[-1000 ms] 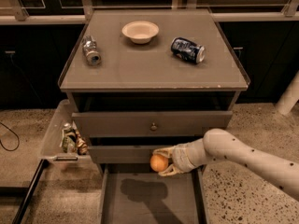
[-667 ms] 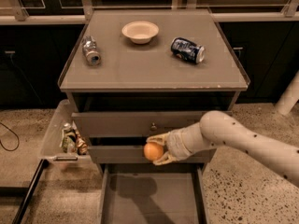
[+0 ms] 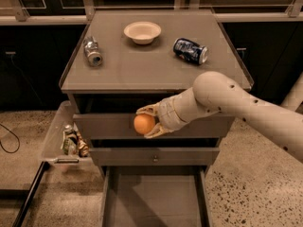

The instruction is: Pick orange from bottom drawer and place on counter

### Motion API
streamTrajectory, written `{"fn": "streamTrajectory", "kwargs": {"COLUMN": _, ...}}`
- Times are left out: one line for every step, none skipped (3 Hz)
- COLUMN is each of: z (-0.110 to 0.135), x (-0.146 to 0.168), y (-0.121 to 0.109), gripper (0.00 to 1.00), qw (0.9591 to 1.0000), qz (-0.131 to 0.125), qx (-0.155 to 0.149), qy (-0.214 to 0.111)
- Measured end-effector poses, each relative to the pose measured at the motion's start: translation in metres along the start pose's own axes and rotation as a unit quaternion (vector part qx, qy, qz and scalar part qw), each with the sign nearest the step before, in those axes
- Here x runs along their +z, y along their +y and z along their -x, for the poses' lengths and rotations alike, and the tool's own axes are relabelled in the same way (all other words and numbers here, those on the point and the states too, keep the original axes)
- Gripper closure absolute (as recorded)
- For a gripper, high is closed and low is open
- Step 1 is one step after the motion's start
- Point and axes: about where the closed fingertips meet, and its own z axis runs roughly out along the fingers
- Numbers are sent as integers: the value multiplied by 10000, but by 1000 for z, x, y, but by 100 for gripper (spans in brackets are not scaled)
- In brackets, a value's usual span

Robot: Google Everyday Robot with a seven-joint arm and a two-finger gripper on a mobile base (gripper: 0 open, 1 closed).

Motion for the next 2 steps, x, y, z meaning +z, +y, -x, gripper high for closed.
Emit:
{"fn": "streamTrajectory", "kwargs": {"z": 0, "x": 0, "y": 0, "gripper": 100, "qw": 10000, "qz": 0, "qx": 0, "qy": 0}}
{"fn": "streamTrajectory", "kwargs": {"z": 13, "x": 3, "y": -3, "gripper": 100, "qw": 9997, "qz": -18, "qx": -201, "qy": -166}}
